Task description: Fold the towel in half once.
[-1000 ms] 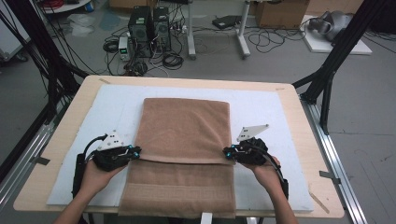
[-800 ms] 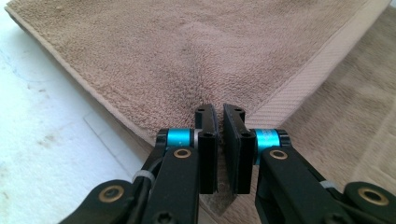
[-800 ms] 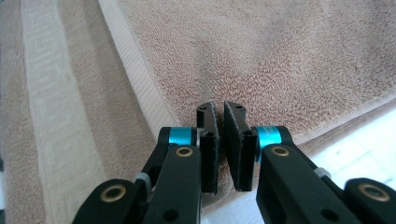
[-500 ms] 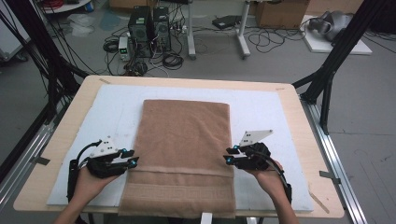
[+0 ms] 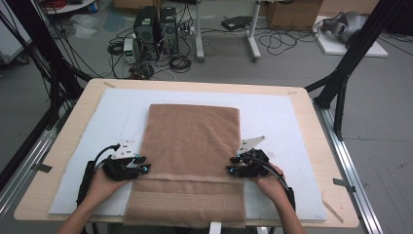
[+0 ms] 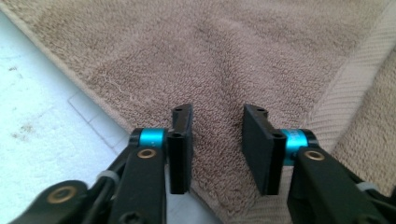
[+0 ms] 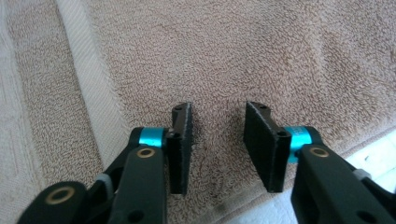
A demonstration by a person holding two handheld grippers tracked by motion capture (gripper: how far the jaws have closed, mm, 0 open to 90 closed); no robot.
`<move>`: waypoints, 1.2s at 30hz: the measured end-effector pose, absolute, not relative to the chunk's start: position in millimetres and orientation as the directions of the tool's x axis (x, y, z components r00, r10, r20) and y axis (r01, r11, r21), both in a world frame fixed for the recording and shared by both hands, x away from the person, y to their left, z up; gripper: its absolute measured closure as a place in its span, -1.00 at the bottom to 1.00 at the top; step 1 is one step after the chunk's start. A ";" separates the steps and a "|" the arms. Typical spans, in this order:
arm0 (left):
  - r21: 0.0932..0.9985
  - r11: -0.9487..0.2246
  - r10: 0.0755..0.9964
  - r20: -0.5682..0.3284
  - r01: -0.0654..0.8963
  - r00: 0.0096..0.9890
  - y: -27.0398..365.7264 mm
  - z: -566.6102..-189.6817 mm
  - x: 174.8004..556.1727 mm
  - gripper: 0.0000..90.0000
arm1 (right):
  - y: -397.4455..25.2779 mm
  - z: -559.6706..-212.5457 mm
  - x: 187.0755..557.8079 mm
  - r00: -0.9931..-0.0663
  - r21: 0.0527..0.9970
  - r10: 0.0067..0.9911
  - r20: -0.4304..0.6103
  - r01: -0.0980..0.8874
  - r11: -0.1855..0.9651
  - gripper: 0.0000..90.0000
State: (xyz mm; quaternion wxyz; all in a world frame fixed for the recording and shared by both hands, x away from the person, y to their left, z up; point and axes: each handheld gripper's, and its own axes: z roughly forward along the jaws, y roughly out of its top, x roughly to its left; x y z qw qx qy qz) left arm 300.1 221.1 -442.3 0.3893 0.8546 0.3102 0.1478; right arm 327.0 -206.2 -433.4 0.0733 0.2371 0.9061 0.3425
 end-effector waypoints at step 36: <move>0.821 -0.427 0.642 -0.021 0.380 0.767 236.9 -410.4 264.6 0.91 | -217.0 -400.6 304.1 -0.906 0.728 0.418 0.066 0.331 0.601 0.83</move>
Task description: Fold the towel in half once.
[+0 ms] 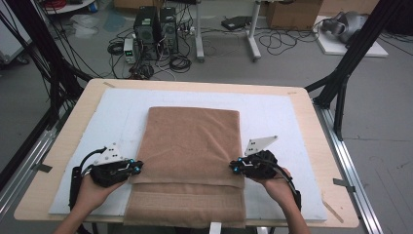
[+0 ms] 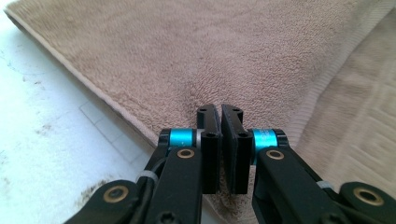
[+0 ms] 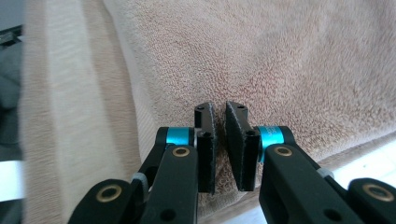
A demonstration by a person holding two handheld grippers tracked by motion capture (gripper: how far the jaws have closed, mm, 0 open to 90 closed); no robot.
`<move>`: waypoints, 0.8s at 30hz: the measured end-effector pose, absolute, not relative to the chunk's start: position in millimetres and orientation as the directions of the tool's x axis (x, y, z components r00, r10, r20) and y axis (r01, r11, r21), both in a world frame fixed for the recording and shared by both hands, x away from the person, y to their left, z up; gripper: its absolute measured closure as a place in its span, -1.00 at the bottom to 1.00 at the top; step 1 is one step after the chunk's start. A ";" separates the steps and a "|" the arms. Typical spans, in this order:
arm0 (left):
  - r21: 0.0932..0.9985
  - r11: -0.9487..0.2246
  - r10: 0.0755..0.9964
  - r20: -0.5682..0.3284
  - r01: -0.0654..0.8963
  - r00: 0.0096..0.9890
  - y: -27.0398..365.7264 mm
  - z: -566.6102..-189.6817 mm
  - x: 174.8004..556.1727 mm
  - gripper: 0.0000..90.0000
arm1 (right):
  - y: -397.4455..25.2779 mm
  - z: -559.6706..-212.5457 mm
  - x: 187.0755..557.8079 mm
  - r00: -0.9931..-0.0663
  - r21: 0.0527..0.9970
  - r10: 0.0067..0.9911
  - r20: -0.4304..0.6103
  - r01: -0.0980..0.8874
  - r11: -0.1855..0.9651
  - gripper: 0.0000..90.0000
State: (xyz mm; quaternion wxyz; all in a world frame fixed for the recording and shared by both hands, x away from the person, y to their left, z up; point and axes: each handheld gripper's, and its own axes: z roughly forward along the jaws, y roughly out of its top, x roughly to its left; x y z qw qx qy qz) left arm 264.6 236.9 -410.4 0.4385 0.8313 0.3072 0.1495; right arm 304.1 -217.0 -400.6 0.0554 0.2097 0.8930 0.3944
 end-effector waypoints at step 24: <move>0.791 -0.451 0.657 -0.020 0.414 0.754 231.5 -432.1 278.9 0.35 | -202.6 -423.0 315.4 -0.894 0.670 0.445 0.051 0.361 0.648 0.27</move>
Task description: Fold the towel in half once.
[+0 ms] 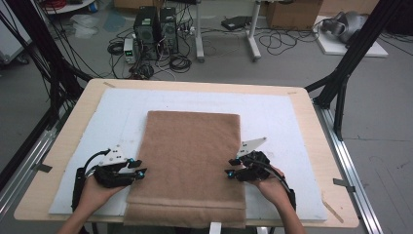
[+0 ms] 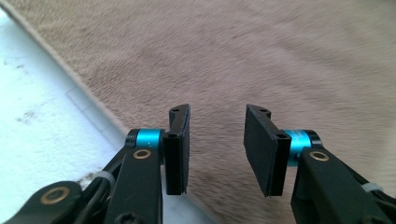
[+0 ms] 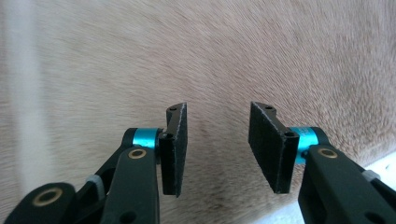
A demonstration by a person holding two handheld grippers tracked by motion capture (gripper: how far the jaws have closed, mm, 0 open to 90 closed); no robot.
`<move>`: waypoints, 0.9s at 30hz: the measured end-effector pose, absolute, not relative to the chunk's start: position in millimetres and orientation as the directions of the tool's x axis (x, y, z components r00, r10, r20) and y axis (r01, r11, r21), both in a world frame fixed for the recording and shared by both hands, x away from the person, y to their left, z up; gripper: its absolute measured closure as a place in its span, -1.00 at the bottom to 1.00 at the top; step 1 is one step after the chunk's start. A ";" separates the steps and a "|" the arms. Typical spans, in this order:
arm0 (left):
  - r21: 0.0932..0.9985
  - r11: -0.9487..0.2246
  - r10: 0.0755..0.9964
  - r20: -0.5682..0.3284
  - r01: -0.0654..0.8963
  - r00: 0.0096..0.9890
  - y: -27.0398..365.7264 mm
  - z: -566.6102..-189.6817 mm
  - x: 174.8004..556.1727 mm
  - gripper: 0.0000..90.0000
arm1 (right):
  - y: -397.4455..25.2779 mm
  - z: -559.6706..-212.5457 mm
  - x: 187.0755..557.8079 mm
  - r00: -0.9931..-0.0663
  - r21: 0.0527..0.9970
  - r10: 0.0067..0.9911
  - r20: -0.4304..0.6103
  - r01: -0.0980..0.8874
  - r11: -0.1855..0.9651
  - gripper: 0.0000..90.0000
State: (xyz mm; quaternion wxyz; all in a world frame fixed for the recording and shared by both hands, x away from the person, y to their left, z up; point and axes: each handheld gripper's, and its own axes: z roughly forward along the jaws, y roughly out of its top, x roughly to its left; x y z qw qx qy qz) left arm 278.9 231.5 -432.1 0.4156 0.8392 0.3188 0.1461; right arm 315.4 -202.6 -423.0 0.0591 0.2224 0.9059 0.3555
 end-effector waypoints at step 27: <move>0.774 -0.480 0.672 0.023 0.412 0.740 221.4 -441.9 286.1 0.87 | -200.9 -431.3 319.8 -0.888 0.665 0.457 0.046 0.369 0.650 0.82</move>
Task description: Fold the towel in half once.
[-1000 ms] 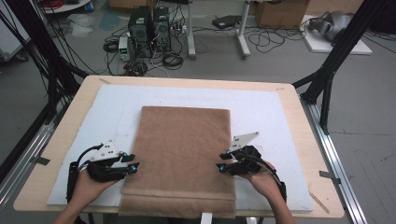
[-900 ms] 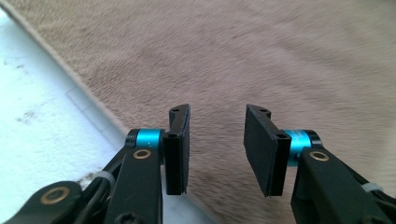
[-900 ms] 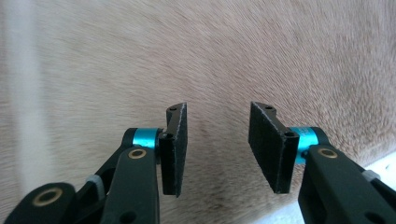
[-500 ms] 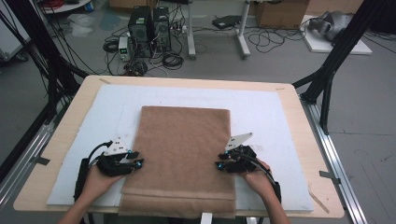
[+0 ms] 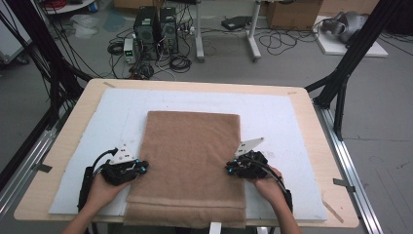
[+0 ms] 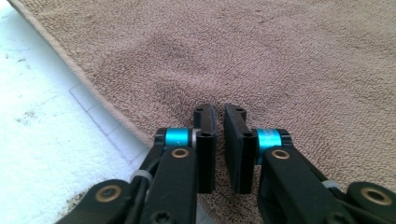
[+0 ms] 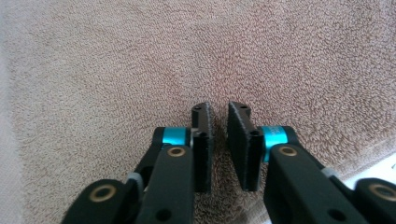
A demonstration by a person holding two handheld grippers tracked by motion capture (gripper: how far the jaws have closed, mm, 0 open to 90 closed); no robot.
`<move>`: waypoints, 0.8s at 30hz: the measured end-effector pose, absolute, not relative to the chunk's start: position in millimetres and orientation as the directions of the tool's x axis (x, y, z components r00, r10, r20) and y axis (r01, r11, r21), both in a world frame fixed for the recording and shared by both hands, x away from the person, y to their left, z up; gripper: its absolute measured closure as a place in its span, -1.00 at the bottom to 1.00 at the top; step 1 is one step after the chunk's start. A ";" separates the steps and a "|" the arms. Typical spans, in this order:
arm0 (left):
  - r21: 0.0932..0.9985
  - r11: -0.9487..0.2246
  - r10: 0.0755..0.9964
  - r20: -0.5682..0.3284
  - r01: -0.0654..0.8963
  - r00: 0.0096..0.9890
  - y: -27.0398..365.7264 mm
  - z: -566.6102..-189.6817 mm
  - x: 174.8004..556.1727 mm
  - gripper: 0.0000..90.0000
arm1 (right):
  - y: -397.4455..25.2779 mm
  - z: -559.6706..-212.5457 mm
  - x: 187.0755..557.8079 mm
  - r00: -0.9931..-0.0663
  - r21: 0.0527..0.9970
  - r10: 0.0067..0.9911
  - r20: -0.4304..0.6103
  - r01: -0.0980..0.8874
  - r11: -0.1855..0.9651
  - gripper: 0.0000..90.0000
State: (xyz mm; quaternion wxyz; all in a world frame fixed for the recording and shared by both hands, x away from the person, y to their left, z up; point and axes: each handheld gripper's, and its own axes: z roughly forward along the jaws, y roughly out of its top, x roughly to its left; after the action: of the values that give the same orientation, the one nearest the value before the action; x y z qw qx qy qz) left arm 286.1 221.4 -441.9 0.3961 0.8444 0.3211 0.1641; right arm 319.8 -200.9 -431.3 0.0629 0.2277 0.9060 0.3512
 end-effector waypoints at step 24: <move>0.797 -0.468 0.624 -0.007 0.381 0.781 231.1 -431.3 264.6 0.39 | -212.2 -425.6 302.5 -0.905 0.695 0.419 0.078 0.351 0.628 0.52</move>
State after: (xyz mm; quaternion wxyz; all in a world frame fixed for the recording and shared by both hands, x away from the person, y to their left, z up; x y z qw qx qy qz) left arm 264.6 231.1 -431.3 0.4211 0.8446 0.2976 0.1440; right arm 302.5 -212.2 -425.6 0.0455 0.2136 0.9010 0.3748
